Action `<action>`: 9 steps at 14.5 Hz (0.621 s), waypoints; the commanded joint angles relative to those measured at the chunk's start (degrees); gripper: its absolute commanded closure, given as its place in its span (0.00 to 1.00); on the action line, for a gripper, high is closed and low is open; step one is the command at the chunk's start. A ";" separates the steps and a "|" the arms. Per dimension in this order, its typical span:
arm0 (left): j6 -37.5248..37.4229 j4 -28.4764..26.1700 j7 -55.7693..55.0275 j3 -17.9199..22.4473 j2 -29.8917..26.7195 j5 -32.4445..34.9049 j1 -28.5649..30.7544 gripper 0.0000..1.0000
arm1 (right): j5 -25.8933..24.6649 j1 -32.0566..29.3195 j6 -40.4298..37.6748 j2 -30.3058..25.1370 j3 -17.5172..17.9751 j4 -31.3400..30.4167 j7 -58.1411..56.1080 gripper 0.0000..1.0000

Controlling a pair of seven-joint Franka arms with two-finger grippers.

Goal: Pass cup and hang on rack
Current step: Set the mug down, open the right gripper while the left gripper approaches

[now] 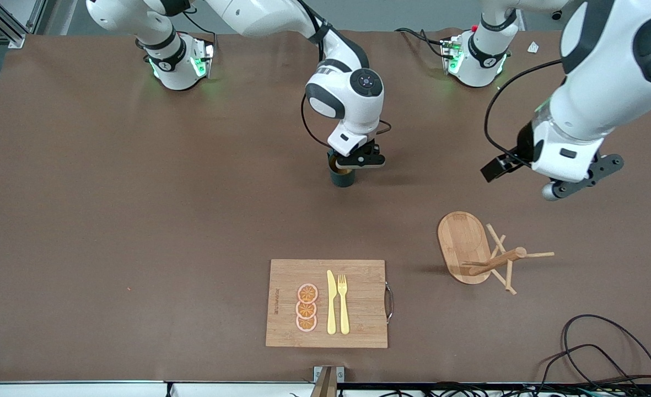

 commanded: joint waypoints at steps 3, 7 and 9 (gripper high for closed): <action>-0.06 0.66 -7.09 -0.08 0.11 1.27 -3.96 0.00 | -1.18 -0.15 -0.37 0.78 0.08 1.33 1.35 0.55; 0.56 0.66 -11.48 -0.08 0.46 2.31 -6.43 0.00 | -1.10 -0.15 -0.98 0.25 0.08 1.33 0.82 0.29; 0.91 0.48 -13.25 -0.60 0.55 4.43 -7.83 0.00 | -0.83 -0.24 -1.16 -0.27 0.08 1.33 0.73 0.24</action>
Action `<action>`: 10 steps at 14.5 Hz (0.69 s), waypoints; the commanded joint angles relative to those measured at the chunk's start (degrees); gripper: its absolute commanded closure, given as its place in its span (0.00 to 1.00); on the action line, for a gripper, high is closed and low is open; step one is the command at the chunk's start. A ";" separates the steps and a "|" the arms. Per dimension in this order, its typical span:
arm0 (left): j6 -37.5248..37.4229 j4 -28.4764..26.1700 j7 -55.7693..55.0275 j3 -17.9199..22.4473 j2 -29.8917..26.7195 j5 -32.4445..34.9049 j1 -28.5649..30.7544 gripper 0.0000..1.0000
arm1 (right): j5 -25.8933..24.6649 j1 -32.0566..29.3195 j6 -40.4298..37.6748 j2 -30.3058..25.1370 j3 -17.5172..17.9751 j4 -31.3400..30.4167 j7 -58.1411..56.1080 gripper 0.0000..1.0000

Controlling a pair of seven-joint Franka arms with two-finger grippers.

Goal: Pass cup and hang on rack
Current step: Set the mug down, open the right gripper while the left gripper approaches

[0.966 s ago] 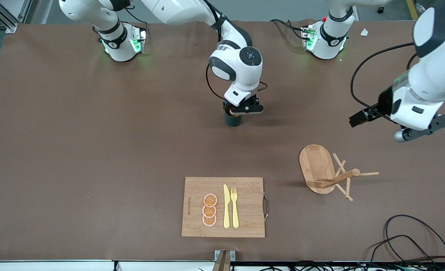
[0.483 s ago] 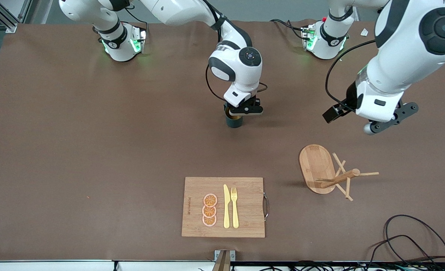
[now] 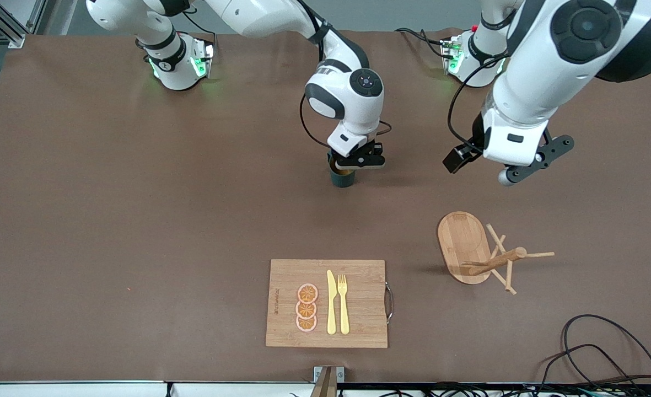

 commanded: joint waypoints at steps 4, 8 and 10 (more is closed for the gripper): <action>0.62 0.48 -5.65 -0.47 1.02 3.82 -3.89 0.00 | -0.39 -1.11 -4.80 -1.26 0.19 0.91 0.27 0.18; 0.71 0.48 -8.72 -0.47 1.20 5.41 -6.70 0.00 | -0.04 -2.87 -9.01 -3.71 0.72 0.82 -0.34 0.18; 1.76 0.40 -10.04 -0.47 1.28 5.33 -7.67 0.00 | 3.80 -3.48 -10.96 -6.25 0.54 0.91 -0.87 0.17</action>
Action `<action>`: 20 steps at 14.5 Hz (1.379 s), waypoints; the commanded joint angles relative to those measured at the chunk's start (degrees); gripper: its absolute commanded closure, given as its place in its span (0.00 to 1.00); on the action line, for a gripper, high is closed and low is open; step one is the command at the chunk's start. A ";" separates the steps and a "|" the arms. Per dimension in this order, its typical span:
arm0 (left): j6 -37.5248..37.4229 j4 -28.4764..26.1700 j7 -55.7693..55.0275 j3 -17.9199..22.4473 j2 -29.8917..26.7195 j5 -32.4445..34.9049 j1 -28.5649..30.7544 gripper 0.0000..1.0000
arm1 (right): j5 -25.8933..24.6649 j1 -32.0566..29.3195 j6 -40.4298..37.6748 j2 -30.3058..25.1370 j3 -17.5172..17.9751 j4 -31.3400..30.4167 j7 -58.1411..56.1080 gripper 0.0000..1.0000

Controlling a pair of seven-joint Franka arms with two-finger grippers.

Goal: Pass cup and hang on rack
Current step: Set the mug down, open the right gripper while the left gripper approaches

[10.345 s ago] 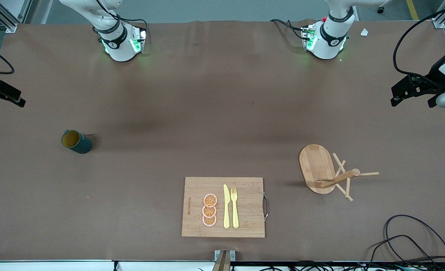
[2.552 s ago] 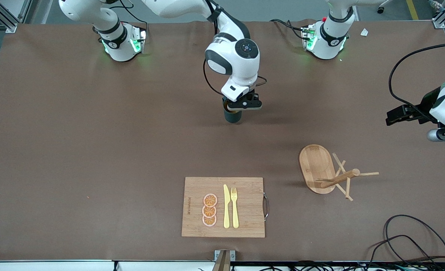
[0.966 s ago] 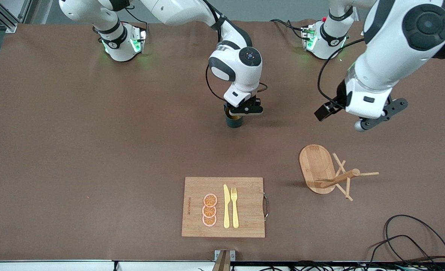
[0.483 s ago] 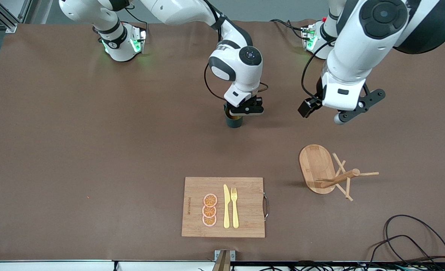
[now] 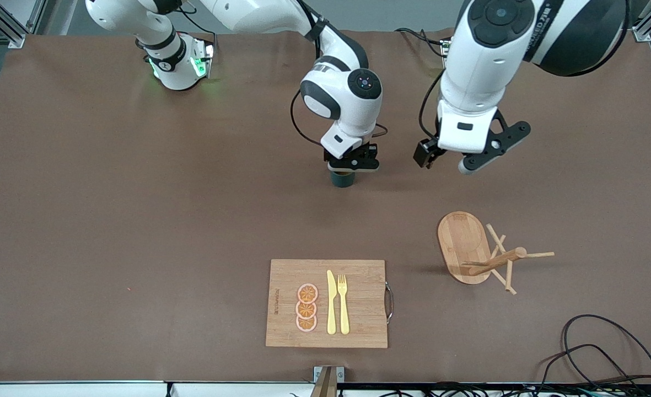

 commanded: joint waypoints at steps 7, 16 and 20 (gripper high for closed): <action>1.69 0.61 -7.55 -0.10 1.84 2.18 -4.89 0.00 | 3.32 -8.24 -21.74 -15.42 -3.69 -1.68 -3.62 0.15; 3.45 0.70 -22.48 -0.10 6.14 7.79 -14.20 0.00 | 0.86 -29.77 -28.19 -26.86 -5.02 -1.59 -20.15 0.01; 3.98 2.54 -31.54 -0.02 11.75 11.13 -20.43 0.00 | -3.09 -36.02 -27.22 -27.48 -4.93 -1.33 -25.30 0.00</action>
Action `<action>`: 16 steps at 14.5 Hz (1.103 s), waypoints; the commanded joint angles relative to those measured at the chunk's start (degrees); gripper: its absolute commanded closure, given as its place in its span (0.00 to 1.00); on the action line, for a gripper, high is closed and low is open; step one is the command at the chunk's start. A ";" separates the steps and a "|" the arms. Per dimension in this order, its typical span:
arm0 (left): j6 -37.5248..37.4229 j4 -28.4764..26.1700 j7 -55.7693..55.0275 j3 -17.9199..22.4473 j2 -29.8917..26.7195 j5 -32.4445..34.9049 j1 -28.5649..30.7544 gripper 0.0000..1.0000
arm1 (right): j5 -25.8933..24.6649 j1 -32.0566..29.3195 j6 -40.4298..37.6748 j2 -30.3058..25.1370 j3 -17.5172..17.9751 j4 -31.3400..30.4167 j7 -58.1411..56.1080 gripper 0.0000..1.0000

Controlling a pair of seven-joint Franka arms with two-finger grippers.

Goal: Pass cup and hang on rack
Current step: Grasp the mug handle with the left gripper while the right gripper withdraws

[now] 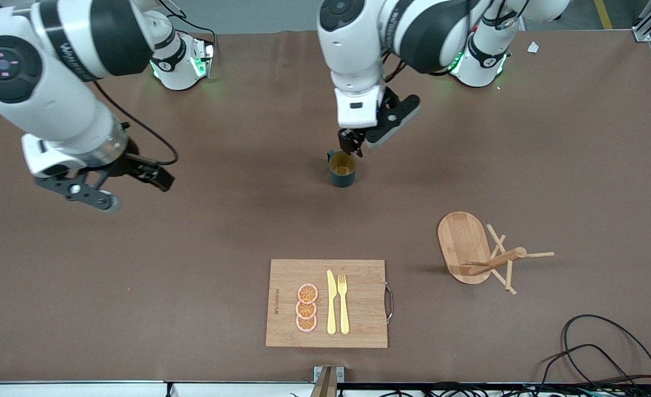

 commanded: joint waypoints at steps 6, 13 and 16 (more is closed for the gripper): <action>0.04 6.40 -19.23 0.32 16.29 13.49 -14.23 0.00 | -1.95 -10.52 5.73 -4.75 1.40 -2.80 -18.49 0.00; -0.05 6.41 -31.63 0.23 26.75 22.37 -20.22 0.00 | 0.15 -17.99 7.74 -10.55 -0.80 -7.54 -31.50 0.00; 0.04 6.32 -34.70 0.23 29.22 23.26 -20.66 0.01 | 0.16 -18.79 9.41 -13.54 -0.89 -10.44 -33.71 0.00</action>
